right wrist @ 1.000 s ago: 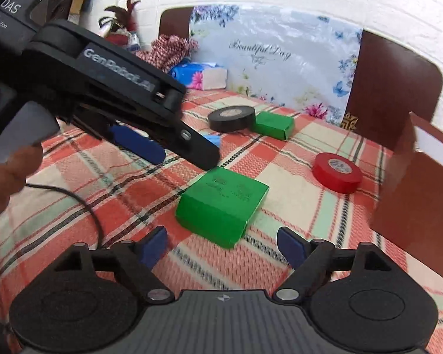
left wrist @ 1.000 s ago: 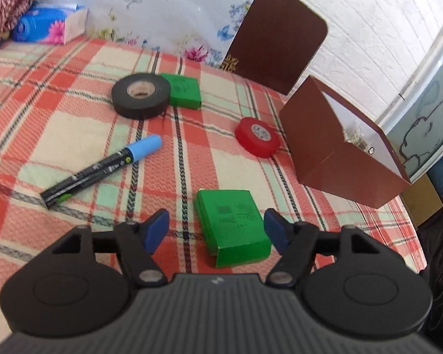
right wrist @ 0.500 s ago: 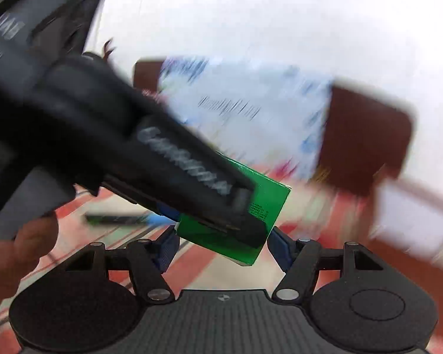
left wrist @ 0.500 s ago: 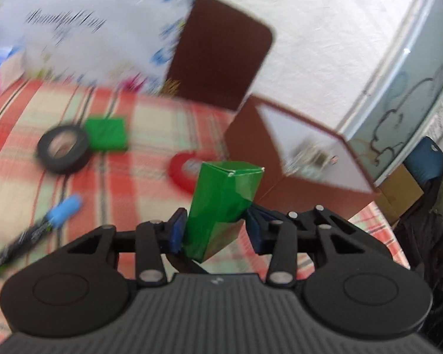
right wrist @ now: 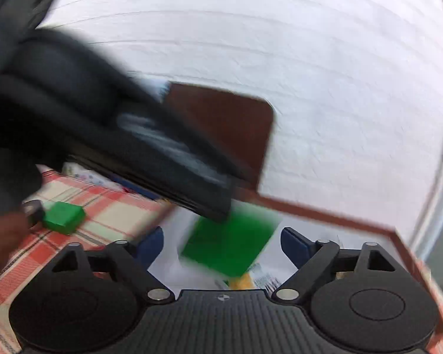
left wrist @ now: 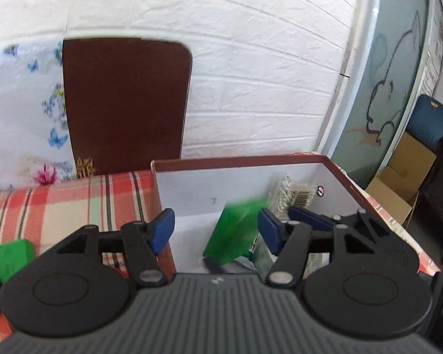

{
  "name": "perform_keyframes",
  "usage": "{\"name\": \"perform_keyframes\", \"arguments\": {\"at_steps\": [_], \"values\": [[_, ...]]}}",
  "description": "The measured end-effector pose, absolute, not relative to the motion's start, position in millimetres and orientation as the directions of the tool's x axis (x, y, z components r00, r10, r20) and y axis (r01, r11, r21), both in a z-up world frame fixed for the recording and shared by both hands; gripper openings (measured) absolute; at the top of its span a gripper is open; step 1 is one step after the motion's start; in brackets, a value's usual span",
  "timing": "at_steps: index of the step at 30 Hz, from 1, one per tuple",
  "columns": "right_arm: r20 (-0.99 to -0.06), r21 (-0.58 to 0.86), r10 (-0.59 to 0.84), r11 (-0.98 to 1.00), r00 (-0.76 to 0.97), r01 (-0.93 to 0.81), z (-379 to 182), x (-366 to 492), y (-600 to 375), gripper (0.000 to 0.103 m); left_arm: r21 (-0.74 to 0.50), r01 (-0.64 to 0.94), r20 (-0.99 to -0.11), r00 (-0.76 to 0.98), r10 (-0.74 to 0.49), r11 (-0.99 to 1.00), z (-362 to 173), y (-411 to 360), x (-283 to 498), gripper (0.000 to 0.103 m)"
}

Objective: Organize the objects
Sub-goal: 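Carry the green block into the brown box and open the left gripper, then lower the left gripper onto the red tape roll and grasp it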

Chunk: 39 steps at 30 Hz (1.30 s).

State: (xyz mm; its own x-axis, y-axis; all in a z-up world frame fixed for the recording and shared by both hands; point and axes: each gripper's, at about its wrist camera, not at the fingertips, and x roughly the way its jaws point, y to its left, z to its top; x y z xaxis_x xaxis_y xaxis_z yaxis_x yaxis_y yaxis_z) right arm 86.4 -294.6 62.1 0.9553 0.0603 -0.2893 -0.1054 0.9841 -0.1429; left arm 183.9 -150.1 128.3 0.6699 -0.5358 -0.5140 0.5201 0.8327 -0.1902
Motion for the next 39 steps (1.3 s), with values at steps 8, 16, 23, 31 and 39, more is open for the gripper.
{"name": "perform_keyframes", "arguments": {"at_steps": [8,16,23,31,39], "values": [[-0.222,-0.070,0.068,0.994,0.973,-0.086,54.3,45.6,-308.3,0.086,-0.263,0.427,-0.491,0.712,-0.501,0.865,120.7,-91.6,158.4,0.065],[-0.245,-0.023,0.338,0.935,0.909,-0.354,64.3,23.6,-240.6,0.061,-0.242,0.161,-0.565,0.778,-0.274,0.957,70.0,24.8,122.0,0.065],[-0.426,-0.128,0.321,0.904,0.846,-0.408,32.7,81.5,-157.9,0.037,-0.291,0.053,-0.619,0.751,-0.230,0.955,19.6,80.3,110.5,0.064],[-0.600,-0.283,0.140,0.884,0.788,-0.372,2.5,163.6,-142.3,0.032,-0.348,0.073,-0.592,0.756,-0.279,0.935,11.7,93.4,107.5,0.063],[-0.631,-0.176,0.300,0.843,0.716,-0.508,12.9,80.8,-152.2,0.028,-0.414,0.103,-0.592,0.725,-0.353,0.905,17.9,96.3,99.4,0.062]]}}
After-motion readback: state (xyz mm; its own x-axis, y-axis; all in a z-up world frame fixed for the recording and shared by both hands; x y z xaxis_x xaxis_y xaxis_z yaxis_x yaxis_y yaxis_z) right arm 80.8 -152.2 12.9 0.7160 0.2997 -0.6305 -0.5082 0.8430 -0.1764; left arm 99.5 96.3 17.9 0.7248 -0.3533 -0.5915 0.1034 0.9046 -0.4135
